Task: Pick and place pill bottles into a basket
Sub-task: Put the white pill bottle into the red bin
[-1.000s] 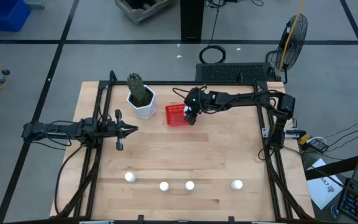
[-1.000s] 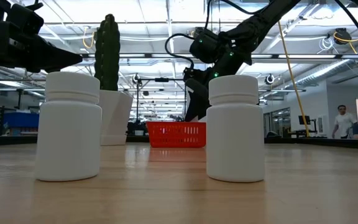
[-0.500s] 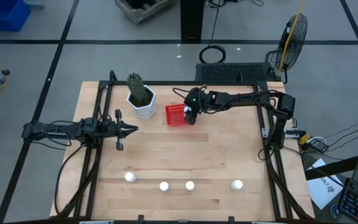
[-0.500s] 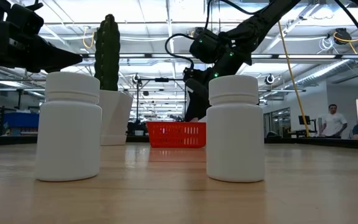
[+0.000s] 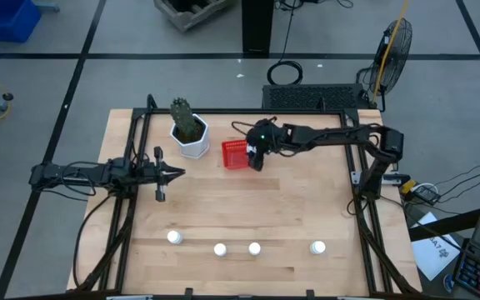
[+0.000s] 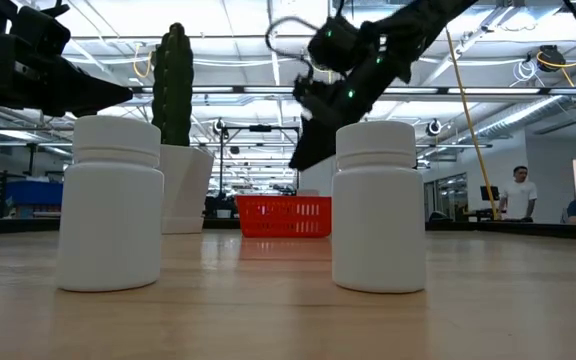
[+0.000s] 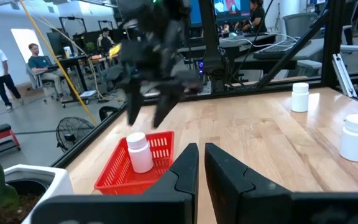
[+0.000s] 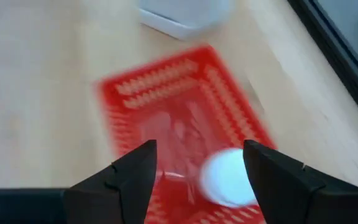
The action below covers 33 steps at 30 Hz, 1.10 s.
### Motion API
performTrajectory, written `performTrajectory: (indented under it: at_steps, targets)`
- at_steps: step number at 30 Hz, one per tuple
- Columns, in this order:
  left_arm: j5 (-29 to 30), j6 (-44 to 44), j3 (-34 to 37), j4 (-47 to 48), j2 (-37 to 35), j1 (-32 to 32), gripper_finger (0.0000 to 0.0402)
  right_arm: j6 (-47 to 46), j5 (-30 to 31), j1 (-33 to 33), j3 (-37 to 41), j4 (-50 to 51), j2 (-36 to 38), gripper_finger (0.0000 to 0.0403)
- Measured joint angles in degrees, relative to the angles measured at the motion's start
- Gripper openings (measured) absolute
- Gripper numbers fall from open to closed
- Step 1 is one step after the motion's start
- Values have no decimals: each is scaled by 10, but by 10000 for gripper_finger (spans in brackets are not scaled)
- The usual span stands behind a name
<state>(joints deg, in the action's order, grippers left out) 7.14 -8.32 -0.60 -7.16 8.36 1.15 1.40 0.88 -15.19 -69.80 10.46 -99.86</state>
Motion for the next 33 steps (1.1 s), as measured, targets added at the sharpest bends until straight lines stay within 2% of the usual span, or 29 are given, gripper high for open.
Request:
performTrajectory:
  at_steps: [5, 10, 19, 24, 33]
  targets:
    - [0, 0, 0, 0, 0, 0, 35, 10, -38, 73, 0, 3, 25, 229]
    - [0, 0, 0, 0, 0, 0, 35, 9, -37, 164, 0, 7, 28, 231]
    - [0, 0, 0, 0, 0, 0, 35, -37, 26, 309, 0, -14, 28, 232]
    - [0, 0, 0, 0, 0, 0, 35, -67, 94, 372, 0, -17, 28, 233]
    - [0, 0, 0, 0, 0, 0, 35, -146, 100, 425, 0, -49, -14, 234]
